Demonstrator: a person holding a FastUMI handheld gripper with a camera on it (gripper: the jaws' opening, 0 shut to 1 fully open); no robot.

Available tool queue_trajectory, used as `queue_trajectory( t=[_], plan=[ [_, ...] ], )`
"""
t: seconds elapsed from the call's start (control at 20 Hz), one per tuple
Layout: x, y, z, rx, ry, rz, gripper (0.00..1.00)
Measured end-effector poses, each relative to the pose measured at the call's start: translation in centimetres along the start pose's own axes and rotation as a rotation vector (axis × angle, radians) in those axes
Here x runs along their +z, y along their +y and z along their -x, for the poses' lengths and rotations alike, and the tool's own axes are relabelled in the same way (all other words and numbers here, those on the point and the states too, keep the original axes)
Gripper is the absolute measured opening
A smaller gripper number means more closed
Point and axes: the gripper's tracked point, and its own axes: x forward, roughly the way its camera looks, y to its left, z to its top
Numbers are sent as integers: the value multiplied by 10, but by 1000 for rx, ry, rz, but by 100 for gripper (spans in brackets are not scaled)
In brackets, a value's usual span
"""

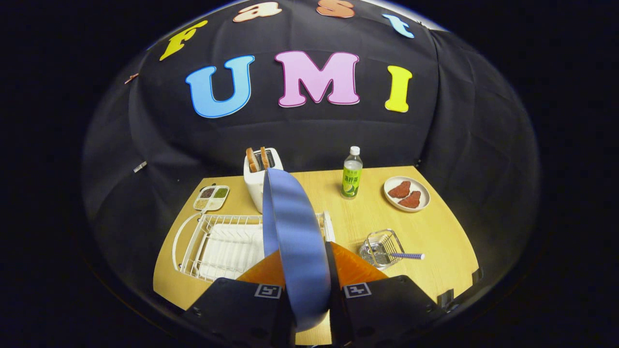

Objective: Take the plate from the dish rack, then take the spoon from the basket and place it into the plate.

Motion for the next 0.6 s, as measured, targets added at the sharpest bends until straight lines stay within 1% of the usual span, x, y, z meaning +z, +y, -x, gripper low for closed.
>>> queue_trajectory(
  t=[0.2,0.35,0.6],
  plan=[
    [-49,-14,22,47,108,-42,31],
    [-95,-17,36,85,191,-101,31],
    [-156,-24,43,104,290,-171,31]
  ],
)
